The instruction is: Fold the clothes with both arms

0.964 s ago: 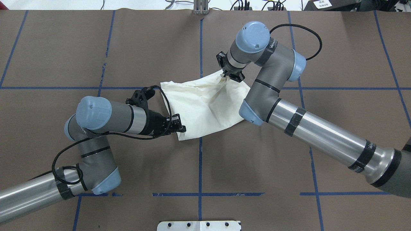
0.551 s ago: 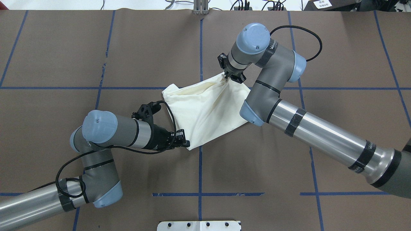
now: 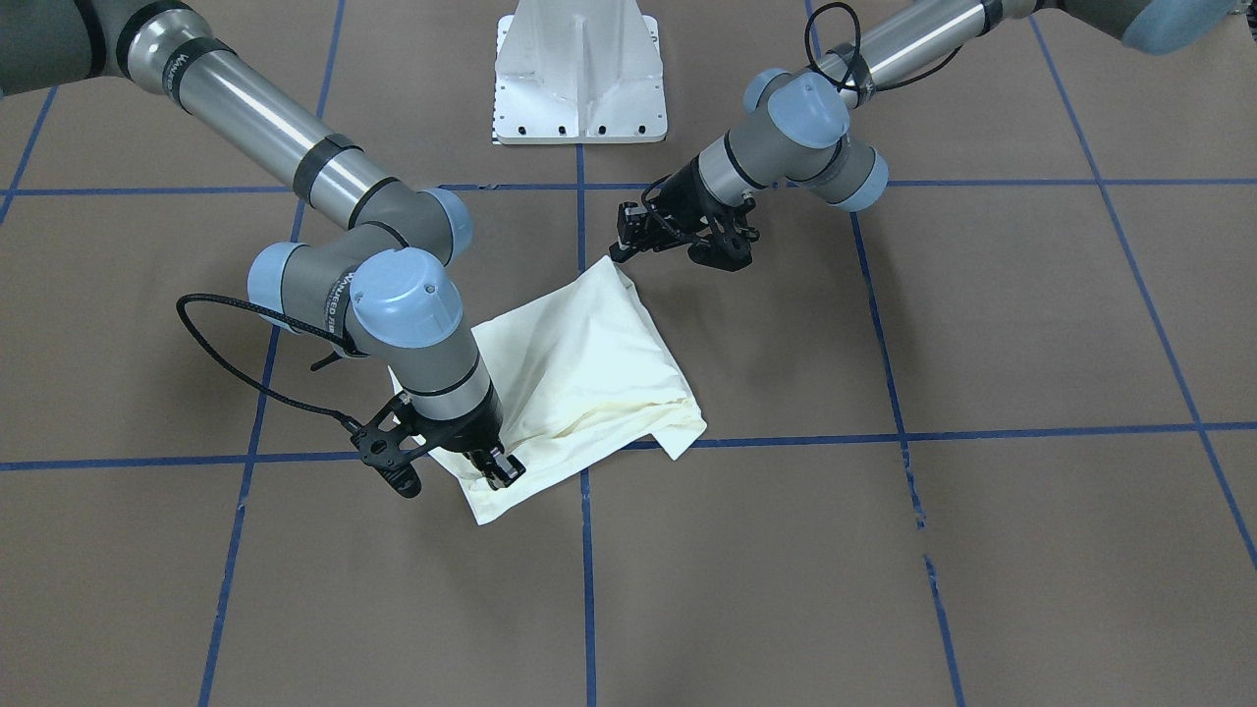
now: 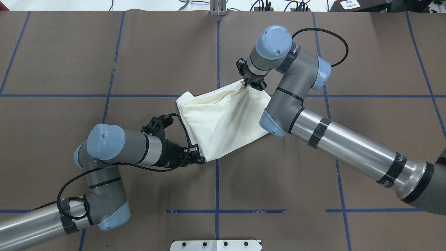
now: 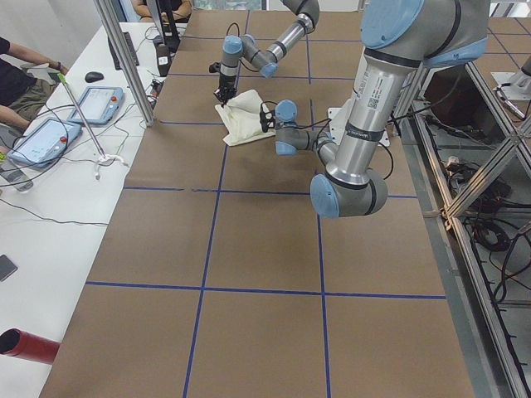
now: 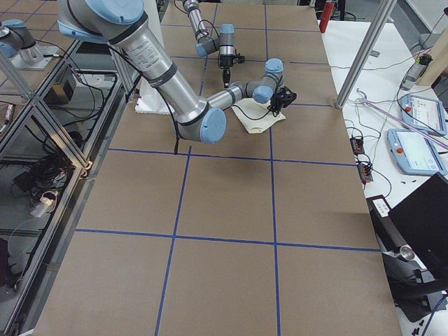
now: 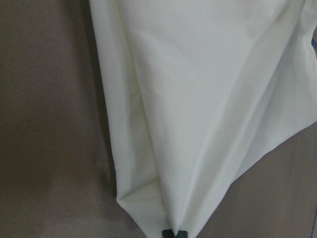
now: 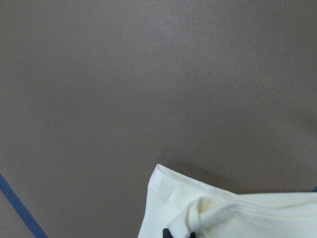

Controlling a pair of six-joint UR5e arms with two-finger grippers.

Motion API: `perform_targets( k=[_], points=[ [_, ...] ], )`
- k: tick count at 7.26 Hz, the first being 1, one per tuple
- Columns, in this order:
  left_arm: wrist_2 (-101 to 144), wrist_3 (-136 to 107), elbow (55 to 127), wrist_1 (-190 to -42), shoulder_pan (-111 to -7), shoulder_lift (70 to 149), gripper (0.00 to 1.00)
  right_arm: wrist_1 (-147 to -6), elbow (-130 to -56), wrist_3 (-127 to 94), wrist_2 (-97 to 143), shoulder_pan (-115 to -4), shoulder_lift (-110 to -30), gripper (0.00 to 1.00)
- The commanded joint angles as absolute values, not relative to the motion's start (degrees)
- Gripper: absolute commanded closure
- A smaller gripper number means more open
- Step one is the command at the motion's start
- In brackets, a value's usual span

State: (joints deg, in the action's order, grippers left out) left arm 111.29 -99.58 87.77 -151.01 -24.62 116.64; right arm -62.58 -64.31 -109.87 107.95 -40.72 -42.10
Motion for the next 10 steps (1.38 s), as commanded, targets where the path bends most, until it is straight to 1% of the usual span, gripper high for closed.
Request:
perform_targets(
  k=[1,2,4,5,6,7,9,10],
  points=[
    [111.4,-100.3,95.0,-150.5,-25.3,112.1,0.38,-62.6,-64.7,-106.1,108.6,-41.8,-41.8,0.00],
    [111.2,-100.3,100.8,-150.2,-27.0,107.6,0.38,-62.7,-65.7,-104.0,110.5,-42.1,-41.5,0.00],
    [111.2,-100.2,101.8,-150.1,-30.7,107.0,0.38,-63.1,-71.6,-103.4,115.0,-41.1,-42.9,0.00],
    [111.2,-100.2,101.8,-150.1,-31.3,107.1,0.38,-62.8,-71.8,-102.5,113.7,-37.0,-44.2,0.00],
    [111.2,-100.2,101.6,-150.0,-31.4,107.1,0.38,-62.9,-72.0,-101.4,113.7,-36.6,-44.6,0.54],
    [111.2,-100.3,101.7,-149.7,-31.6,107.3,0.38,-62.9,-71.7,-100.6,113.5,-35.6,-46.2,1.00],
    [111.2,-100.3,101.6,-149.6,-31.6,107.1,0.38,-63.4,-70.2,-94.1,113.3,-37.7,-44.4,1.00],
    [111.2,-100.3,101.6,-149.6,-31.6,107.0,0.38,-63.5,-64.1,-93.2,112.8,-38.2,-39.9,1.00]
  ],
)
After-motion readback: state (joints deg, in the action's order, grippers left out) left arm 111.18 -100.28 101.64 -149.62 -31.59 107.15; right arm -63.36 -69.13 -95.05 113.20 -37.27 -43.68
